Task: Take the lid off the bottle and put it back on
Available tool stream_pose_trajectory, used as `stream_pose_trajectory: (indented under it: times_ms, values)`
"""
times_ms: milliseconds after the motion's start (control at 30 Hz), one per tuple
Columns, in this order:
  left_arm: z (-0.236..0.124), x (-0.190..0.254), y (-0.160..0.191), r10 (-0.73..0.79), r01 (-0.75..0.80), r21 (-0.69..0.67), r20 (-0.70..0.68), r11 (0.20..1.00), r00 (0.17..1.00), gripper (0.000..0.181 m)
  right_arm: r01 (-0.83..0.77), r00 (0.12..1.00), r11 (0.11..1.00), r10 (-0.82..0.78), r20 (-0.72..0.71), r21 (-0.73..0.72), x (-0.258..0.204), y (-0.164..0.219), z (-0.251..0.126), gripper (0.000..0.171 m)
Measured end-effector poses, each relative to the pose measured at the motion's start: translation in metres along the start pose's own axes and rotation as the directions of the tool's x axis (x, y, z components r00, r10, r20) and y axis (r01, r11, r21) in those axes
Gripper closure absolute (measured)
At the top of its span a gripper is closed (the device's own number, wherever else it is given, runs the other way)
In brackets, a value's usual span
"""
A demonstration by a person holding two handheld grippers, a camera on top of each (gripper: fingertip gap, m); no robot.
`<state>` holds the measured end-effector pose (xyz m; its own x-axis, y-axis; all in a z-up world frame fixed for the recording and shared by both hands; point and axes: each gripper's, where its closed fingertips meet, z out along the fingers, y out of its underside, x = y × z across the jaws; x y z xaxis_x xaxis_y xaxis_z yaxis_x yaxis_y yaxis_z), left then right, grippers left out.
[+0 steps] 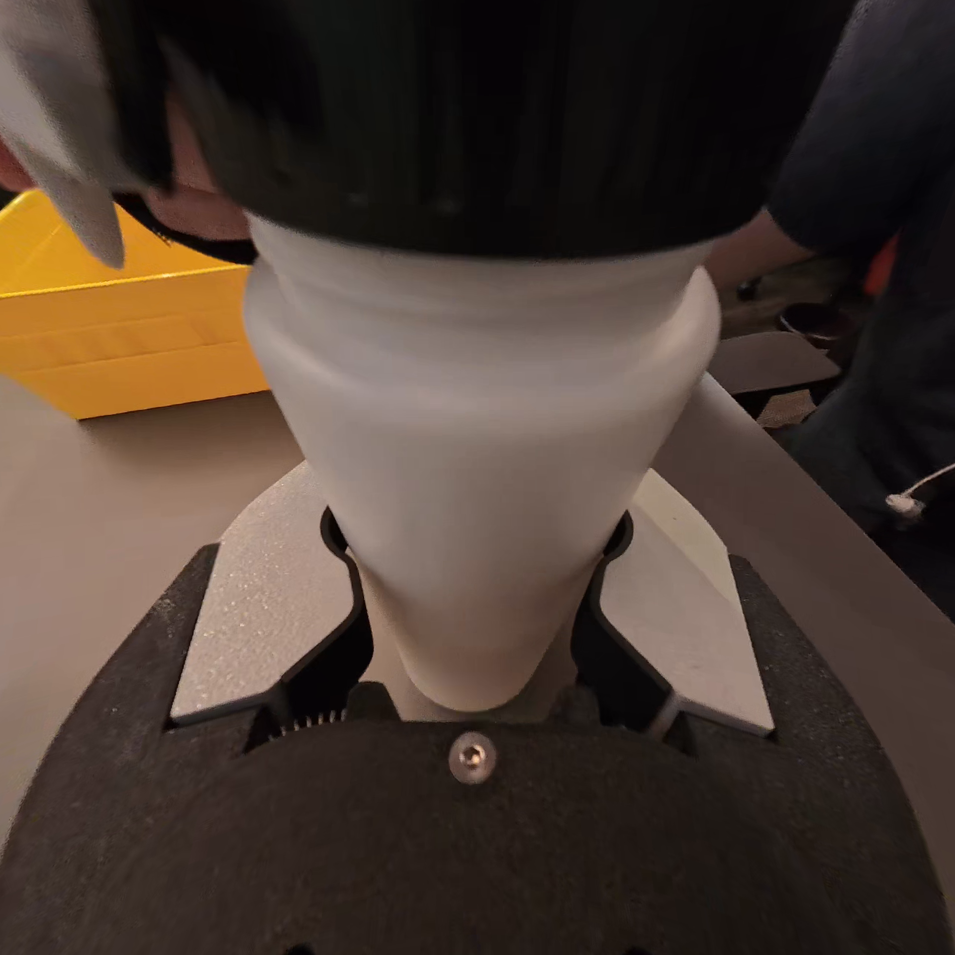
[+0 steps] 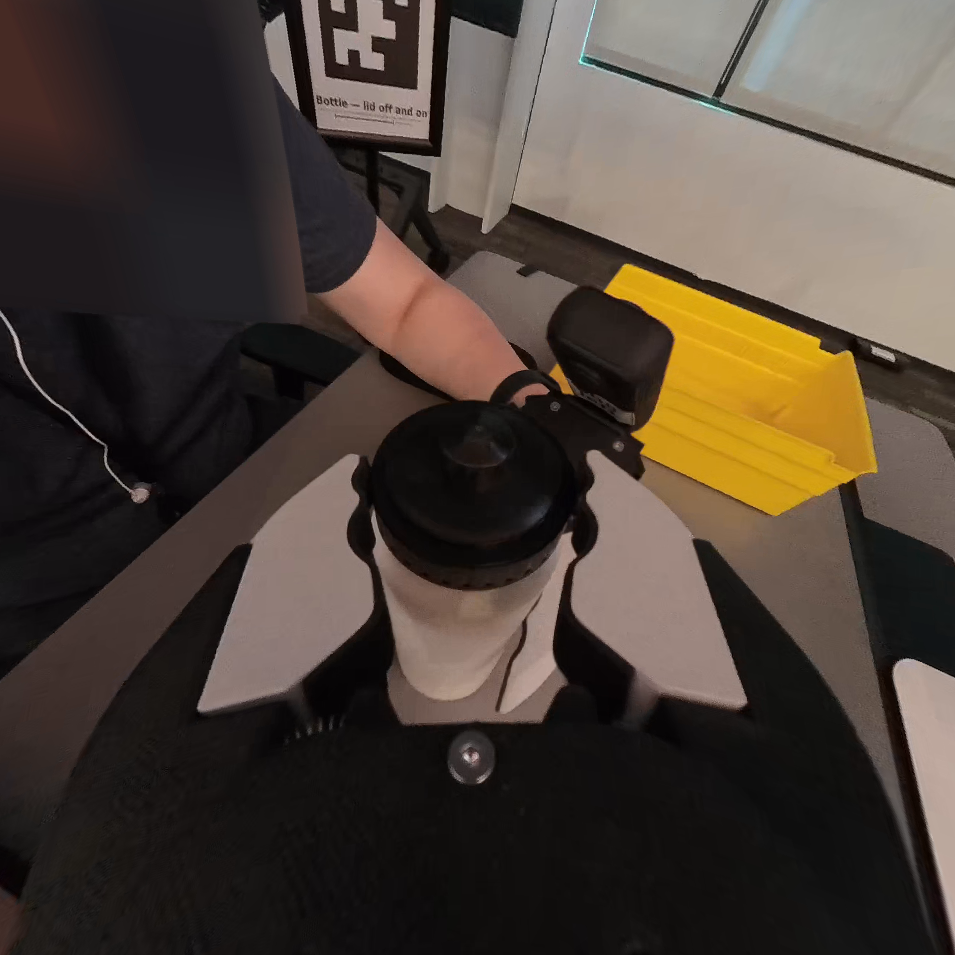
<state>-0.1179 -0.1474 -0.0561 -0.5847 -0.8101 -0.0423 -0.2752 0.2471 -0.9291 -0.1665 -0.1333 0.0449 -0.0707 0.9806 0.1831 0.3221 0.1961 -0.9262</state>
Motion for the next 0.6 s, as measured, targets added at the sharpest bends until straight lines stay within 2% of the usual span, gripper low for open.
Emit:
stream_pose_trajectory:
  times_ms: [67, 133, 167, 267, 333, 400, 467, 500, 600]
  values:
    - [-0.002, -0.008, 0.001, -0.019, 0.019, 0.001, 0.038, 1.0, 0.999, 0.083, -0.033, 0.998, 0.999, 0.032, -0.051, -0.003, 0.01, -0.001, 0.001, 0.094]
    - [-0.01, -0.024, 0.002, -0.052, 0.051, 0.015, 0.114, 0.999, 0.992, 0.083, -0.096, 0.977, 0.995, 0.089, -0.191, -0.027, 0.033, 0.001, -0.003, 0.082]
    - [-0.014, -0.033, 0.003, -0.073, 0.07, 0.022, 0.154, 0.997, 0.985, 0.083, -0.13, 0.959, 0.991, 0.117, -0.259, -0.033, 0.043, 0.001, -0.006, 0.081]
    - [-0.028, -0.058, 0.006, -0.125, 0.116, 0.049, 0.283, 0.992, 0.951, 0.083, -0.233, 0.867, 0.972, 0.195, -0.459, -0.027, 0.072, 0.0, -0.018, 0.082]
    - [-0.035, -0.071, 0.009, -0.146, 0.135, 0.055, 0.352, 0.989, 0.925, 0.083, -0.3, 0.807, 0.953, 0.229, -0.544, -0.044, 0.082, 0.006, -0.021, 0.084]
    - [-0.039, -0.078, 0.013, -0.149, 0.143, 0.044, 0.397, 0.989, 0.906, 0.083, -0.364, 0.784, 0.929, 0.269, -0.559, -0.063, 0.083, 0.013, -0.017, 0.086]
    - [-0.038, -0.078, 0.016, -0.138, 0.142, 0.02, 0.399, 0.99, 0.907, 0.083, -0.39, 0.784, 0.916, 0.273, -0.558, -0.1, 0.082, 0.02, -0.014, 0.097]
    - [-0.036, -0.076, 0.017, -0.134, 0.139, 0.015, 0.389, 0.99, 0.912, 0.083, -0.386, 0.792, 0.916, 0.266, -0.549, -0.113, 0.081, 0.022, -0.013, 0.097]
    - [-0.029, -0.058, 0.013, -0.074, 0.08, -0.009, 0.297, 0.997, 0.952, 0.083, -0.29, 0.883, 0.947, 0.209, -0.42, -0.138, 0.063, 0.017, -0.01, 0.097]
